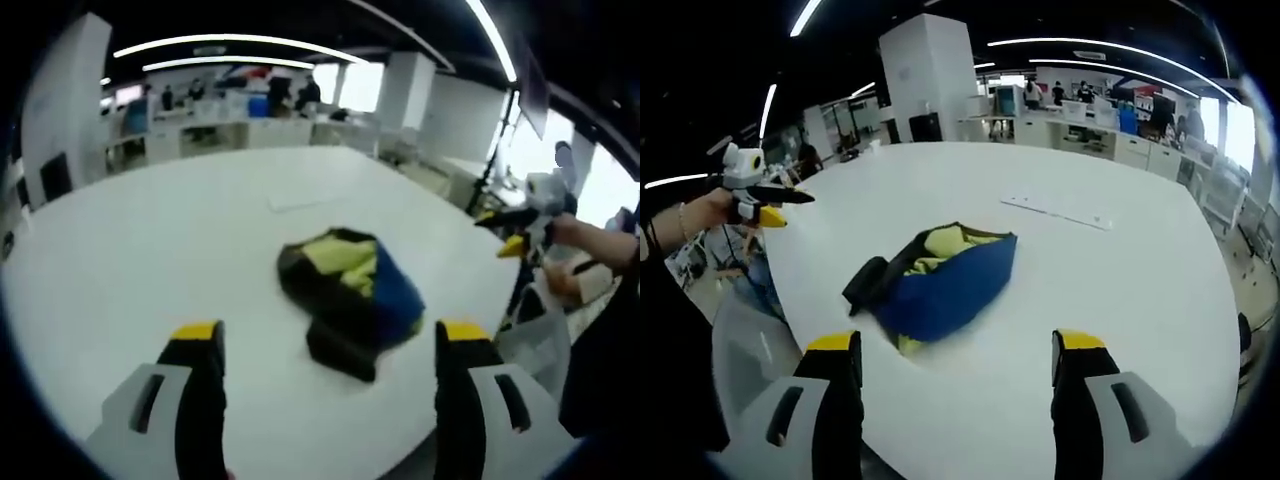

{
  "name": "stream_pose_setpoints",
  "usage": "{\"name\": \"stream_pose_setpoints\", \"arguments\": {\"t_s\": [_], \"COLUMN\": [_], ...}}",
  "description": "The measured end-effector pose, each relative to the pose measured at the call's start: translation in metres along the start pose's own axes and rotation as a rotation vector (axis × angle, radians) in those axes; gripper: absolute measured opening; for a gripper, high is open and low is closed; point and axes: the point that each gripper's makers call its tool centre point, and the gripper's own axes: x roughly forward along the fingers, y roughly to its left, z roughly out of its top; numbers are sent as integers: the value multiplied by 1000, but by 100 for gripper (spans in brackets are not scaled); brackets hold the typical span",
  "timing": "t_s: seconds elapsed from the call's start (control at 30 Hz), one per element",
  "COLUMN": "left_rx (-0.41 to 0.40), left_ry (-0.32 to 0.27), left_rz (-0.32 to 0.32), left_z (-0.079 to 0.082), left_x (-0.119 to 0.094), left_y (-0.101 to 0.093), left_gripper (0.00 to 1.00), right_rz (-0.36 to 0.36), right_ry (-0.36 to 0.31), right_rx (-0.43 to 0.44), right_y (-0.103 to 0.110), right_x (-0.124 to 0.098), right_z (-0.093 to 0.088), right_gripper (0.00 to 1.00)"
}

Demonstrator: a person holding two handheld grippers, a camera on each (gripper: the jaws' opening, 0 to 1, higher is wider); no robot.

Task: Fold the garment on the visible template until the final outline fits inside the template.

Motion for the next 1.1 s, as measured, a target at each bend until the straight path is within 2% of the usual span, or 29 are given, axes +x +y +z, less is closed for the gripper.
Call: {"name": "stream_pose_setpoints", "arguments": {"t_s": [0.2,0.33,0.53,0.9,1.1], "left_rx": [-14,-3,16,42,30], "left_ry": [2,26,27,54,53], "left_rz": [-18,-40,-49,-78,-87], "left_z": [2,1,11,17,20], "left_x": [12,23,34,59,71], "left_y": [5,4,7,9,15], "left_gripper": [78,76,73,69,65], "right_rz": [22,17,43,60,69], "right_ry": [18,20,29,10,12], "right_rx": [2,0,-24,-42,-45], "right_y": [-1,-7,-6,-19,-25], "right_x": [13,22,36,56,68], "right_z": [4,11,18,42,50], "right_gripper": [75,73,71,68,66]}}
